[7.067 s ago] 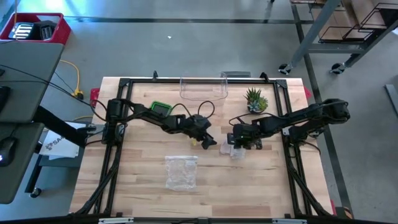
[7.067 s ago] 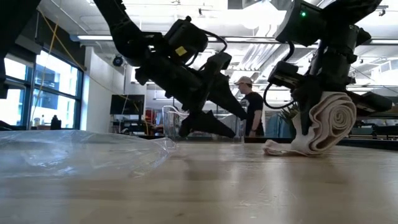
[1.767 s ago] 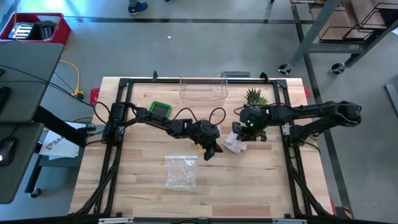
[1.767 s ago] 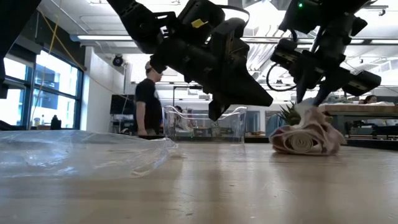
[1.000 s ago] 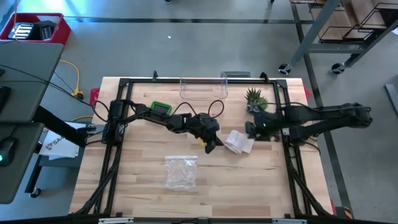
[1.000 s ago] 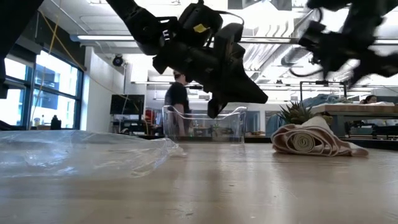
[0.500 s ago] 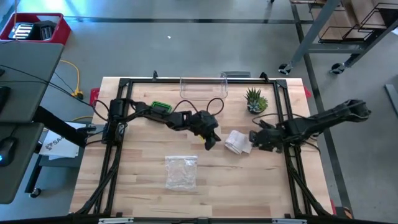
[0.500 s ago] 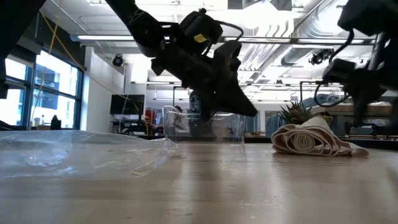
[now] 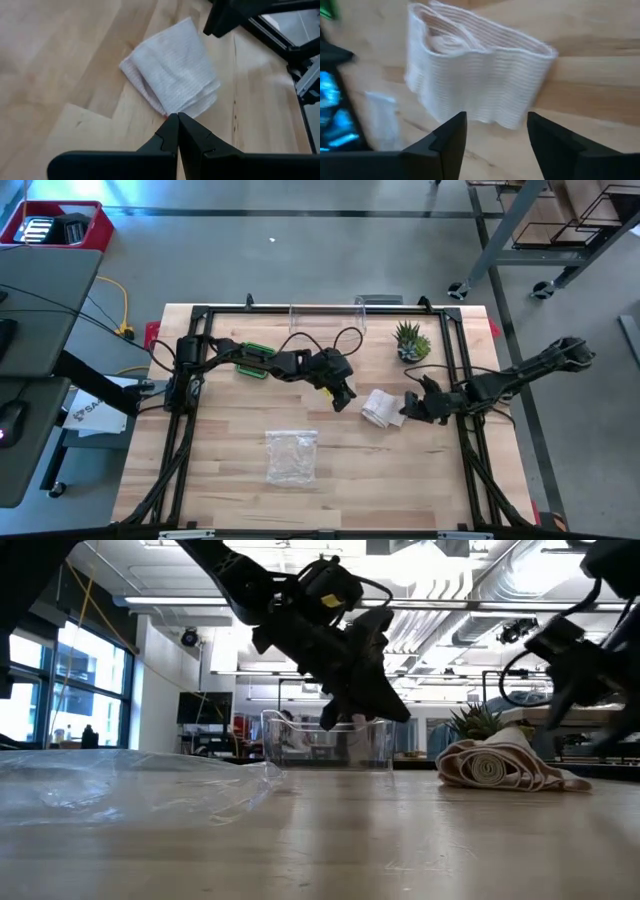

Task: Roll bandage
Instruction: Put the rolled bandage into the transparent zip bag

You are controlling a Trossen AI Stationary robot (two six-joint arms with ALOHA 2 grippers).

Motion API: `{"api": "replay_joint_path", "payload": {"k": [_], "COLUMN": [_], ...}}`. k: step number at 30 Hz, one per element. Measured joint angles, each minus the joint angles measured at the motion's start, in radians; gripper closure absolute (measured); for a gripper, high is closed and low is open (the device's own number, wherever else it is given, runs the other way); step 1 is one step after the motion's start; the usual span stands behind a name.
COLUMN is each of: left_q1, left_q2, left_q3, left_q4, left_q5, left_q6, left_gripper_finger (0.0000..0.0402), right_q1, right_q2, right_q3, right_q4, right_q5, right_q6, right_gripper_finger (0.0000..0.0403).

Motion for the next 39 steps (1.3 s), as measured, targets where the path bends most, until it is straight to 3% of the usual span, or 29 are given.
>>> {"api": "replay_joint_path", "payload": {"k": [7,13,18,24,33,39], "left_q1": [0.022,0.021,0.004,-0.011,-0.046,-0.074], "left_q2": [0.014,0.11,0.198,0.212,0.22,0.244], "left_q3": [0.01,0.141,0.264,0.283,0.281,0.28], "left_q4": [-0.024,-0.099,-0.225,-0.257,-0.257,-0.249], "left_q5": [-0.038,-0.013,-0.006,-0.025,-0.059,-0.045], "left_q6": [-0.009,-0.024,-0.025,-0.025,-0.044,-0.113], "left_gripper_finger": [0.0401,0.0401,0.0401,0.0401,0.0401,0.0401], "right_q1": [0.048,0.1,0.167,0.206,0.201,0.182], "right_q2": [-0.018,-0.015,0.002,0.037,0.195,0.327], "right_q3": [-0.007,-0.089,-0.138,-0.146,-0.147,-0.148], "right_q4": [-0.079,0.061,0.119,0.146,0.356,0.52], "right_q5": [-0.055,0.104,0.144,0.325,0.35,0.426], "right_q6": [-0.019,0.16,0.24,0.303,0.305,0.32], "right_gripper_finger": [0.0156,0.0151,0.0151,0.0151,0.0151,0.0151]}}
